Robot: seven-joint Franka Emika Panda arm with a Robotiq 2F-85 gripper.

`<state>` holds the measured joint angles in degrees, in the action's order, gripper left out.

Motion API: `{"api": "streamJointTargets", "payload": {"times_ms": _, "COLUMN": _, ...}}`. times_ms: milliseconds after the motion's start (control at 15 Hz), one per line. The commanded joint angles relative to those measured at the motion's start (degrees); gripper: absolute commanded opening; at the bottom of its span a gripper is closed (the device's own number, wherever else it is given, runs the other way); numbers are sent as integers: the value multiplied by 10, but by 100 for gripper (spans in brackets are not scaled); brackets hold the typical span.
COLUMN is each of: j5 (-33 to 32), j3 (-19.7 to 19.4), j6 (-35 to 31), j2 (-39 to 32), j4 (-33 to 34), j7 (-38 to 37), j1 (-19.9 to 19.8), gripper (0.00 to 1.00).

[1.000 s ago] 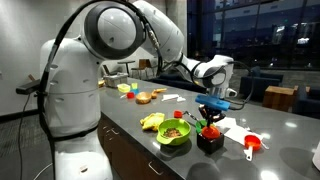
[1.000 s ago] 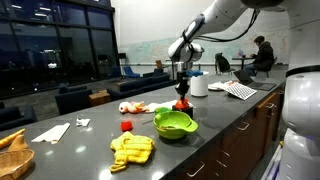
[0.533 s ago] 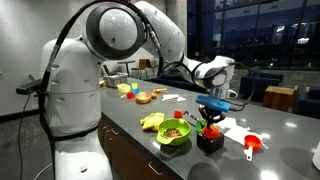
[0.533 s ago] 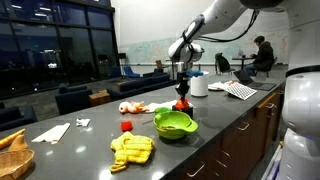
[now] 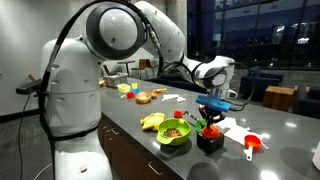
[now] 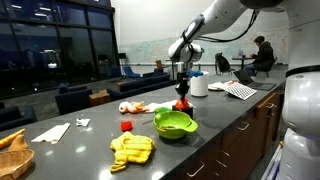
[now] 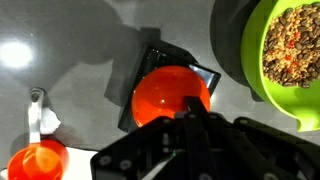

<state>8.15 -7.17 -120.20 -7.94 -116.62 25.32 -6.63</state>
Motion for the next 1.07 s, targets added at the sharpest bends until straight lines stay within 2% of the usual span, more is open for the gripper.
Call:
{"api": "streamJointTargets", "payload": {"times_ms": 0, "j5": 11, "j3": 11, "j6": 0, "j2": -18, "j4": 0, "j7": 15, "j1": -10, "gripper": 0}}
{"api": "streamJointTargets", "payload": {"times_ms": 1000, "j5": 17, "j3": 11, "j6": -9, "j2": -47, "j4": 3, "j7": 32, "j1": -16, "gripper": 0}}
